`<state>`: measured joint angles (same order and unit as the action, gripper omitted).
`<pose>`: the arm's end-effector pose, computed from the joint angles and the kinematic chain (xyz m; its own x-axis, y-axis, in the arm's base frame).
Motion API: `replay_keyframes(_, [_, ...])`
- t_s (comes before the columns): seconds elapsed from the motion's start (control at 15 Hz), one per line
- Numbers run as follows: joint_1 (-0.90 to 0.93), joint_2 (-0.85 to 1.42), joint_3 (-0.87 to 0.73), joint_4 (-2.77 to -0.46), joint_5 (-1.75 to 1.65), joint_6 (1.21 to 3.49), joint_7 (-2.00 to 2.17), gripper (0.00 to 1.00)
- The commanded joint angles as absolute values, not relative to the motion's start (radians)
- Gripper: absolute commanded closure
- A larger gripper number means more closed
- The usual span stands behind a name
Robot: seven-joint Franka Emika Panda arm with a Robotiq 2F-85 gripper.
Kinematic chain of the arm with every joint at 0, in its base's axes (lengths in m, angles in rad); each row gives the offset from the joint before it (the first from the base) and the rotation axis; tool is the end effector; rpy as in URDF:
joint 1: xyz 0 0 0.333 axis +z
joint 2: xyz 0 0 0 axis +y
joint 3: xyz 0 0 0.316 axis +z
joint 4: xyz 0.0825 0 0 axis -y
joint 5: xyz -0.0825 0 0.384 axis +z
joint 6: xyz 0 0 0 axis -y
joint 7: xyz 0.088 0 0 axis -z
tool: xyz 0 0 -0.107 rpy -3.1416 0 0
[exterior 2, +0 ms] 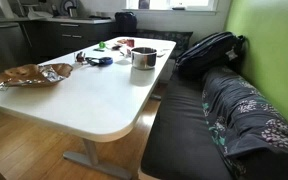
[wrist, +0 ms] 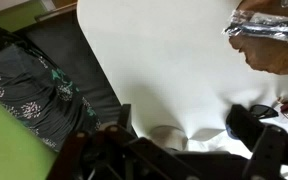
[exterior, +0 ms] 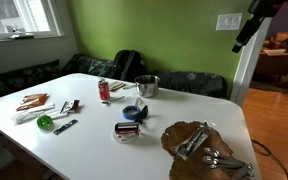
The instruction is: Remove the spoons with a plastic wrap from the wooden bowl and put them in the pot
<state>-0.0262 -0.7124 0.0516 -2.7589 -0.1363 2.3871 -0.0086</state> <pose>0.3538 0.0073 0.4519 0.9375 0.1305 0.3226 0.0831 -0.9841 0.1569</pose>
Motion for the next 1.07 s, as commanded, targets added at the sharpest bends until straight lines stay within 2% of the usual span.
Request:
replay_keyframes(0.0, [-0.023,-0.711,0.049,-2.767,-0.139,2.385,-0.006,0.0])
replay_keyframes(0.53, [-0.053,-0.633,0.095,-2.765,-0.15,2.419,0.099,0.0])
replay_keyframes(0.6, [-0.035,-0.677,0.07,-2.767,-0.14,2.393,0.056,0.0])
replay_keyframes(0.93, [-0.03,-0.618,0.09,-2.752,-0.138,2.406,0.084,0.0])
replay_keyframes(1.0, [0.02,-0.583,0.077,-2.747,-0.095,2.428,0.051,0.0])
